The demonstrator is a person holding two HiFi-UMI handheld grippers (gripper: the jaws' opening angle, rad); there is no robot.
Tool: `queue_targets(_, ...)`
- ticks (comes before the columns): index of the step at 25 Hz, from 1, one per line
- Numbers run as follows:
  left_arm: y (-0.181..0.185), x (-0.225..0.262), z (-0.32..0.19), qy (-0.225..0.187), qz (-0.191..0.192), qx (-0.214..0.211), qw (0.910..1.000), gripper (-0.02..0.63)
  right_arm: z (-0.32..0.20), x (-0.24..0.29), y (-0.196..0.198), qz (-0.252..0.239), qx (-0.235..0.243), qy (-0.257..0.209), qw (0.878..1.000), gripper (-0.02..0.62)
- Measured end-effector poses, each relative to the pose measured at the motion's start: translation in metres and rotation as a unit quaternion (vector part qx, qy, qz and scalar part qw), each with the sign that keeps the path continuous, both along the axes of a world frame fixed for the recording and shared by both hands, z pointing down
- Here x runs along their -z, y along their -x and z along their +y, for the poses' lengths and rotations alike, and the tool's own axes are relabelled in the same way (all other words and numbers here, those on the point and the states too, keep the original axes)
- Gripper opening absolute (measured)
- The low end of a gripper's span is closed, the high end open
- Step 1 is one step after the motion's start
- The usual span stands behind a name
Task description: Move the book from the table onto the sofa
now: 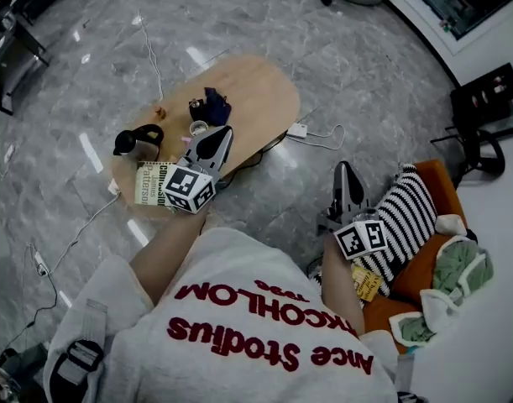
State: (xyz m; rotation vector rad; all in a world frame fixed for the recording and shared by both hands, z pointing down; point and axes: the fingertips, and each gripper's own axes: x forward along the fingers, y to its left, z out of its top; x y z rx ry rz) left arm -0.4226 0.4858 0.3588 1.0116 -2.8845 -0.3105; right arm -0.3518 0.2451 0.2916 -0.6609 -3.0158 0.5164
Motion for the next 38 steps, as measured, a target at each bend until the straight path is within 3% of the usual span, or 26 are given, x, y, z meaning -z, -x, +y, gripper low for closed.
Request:
queue_targets(5, -0.001, -0.008, 0.067, -0.007, 0.008, 0.067, 0.9977, 0.017, 0.059, -0.003, 0.033, 0.005, 0.062, -0.002, 0.998, 0.026)
queue_targets(9, -0.008, -0.013, 0.129, -0.008, 0.01, 0.134, 0.9908, 0.017, 0.114, -0.006, 0.059, 0.004, 0.124, -0.004, 0.992, 0.026)
queue_targets(19, -0.051, -0.019, 0.252, 0.004, 0.016, 0.28, 0.9598, 0.017, 0.227, -0.016, 0.081, 0.012, 0.252, 0.009, 0.967, 0.026)
queue_targets(31, -0.1, -0.027, 0.3, 0.009, 0.029, 0.402, 0.9151, 0.017, 0.283, -0.033, 0.095, 0.031, 0.363, 0.021, 0.931, 0.026)
queue_targets(38, -0.104, -0.022, 0.297, 0.016, 0.033, 0.441, 0.897, 0.017, 0.289, -0.03, 0.12, 0.033, 0.404, 0.025, 0.914, 0.026)
